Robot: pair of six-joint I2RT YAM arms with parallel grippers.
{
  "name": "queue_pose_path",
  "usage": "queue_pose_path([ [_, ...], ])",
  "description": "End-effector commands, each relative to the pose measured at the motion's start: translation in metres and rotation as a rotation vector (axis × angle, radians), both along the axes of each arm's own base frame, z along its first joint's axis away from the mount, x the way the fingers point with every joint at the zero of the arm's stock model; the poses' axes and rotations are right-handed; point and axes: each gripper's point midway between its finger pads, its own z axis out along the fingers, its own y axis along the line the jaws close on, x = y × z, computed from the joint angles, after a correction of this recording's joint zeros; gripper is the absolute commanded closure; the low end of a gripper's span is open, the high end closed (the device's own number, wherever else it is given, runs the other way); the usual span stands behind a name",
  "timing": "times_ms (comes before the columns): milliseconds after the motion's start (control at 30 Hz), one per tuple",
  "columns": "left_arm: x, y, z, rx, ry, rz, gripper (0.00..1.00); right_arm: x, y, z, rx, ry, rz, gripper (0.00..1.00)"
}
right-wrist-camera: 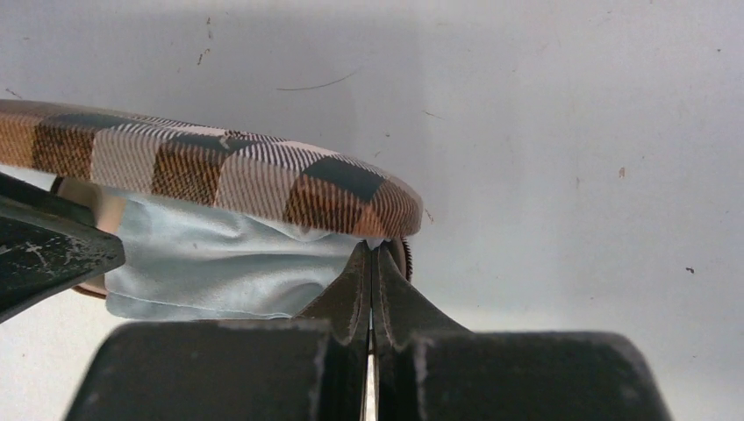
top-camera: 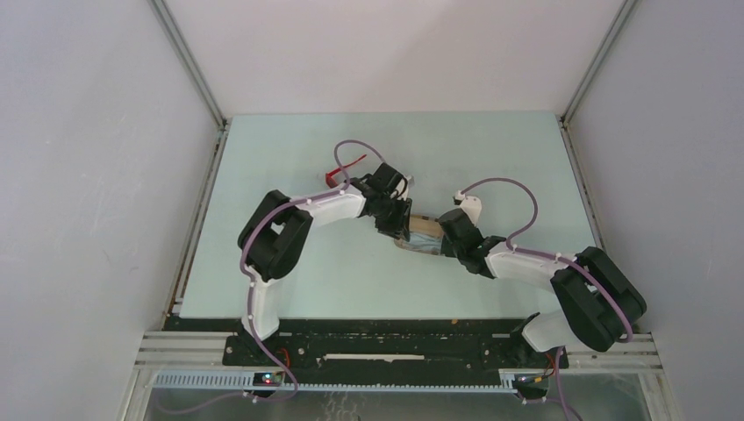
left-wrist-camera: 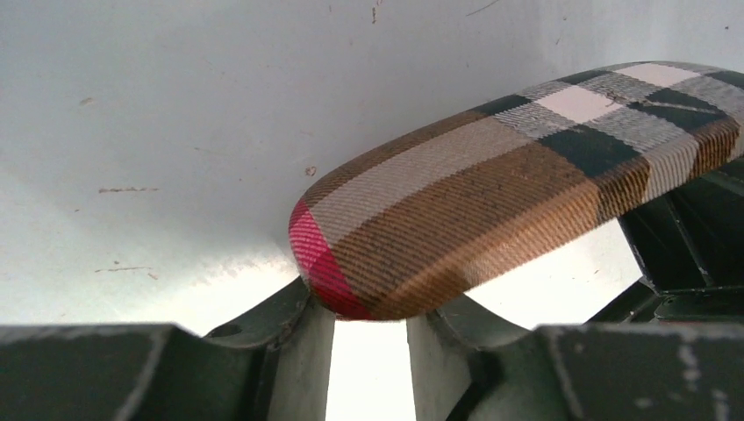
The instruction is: Organize the sunglasses
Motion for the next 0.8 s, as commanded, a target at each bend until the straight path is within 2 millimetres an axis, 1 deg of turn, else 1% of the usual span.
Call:
queue_pose_path([
  [0, 0.000, 0.012, 0.019, 0.023, -0.053, 0.002, 0.61, 0.004, -0.010, 0.002, -0.028, -0.021, -0.025, 1.00],
  [333, -0.003, 0.014, 0.035, 0.012, -0.088, 0.002, 0.61, 0.003, -0.011, -0.003, -0.030, -0.002, -0.020, 1.00],
  [400, -0.005, 0.015, 0.035, 0.013, -0.087, -0.002, 0.58, 0.003, -0.011, -0.004, -0.031, 0.003, -0.017, 1.00],
  [533, -0.010, 0.017, 0.028, 0.024, -0.069, 0.003, 0.46, 0.002, -0.010, -0.005, -0.031, 0.005, -0.015, 1.00],
  [667, -0.012, 0.013, 0.024, 0.004, -0.052, 0.012, 0.40, 0.002, -0.010, -0.004, -0.029, 0.003, -0.017, 1.00],
  [767, -0.011, 0.011, 0.024, -0.016, -0.052, 0.034, 0.40, 0.002, -0.009, -0.004, -0.029, 0.002, -0.016, 1.00],
])
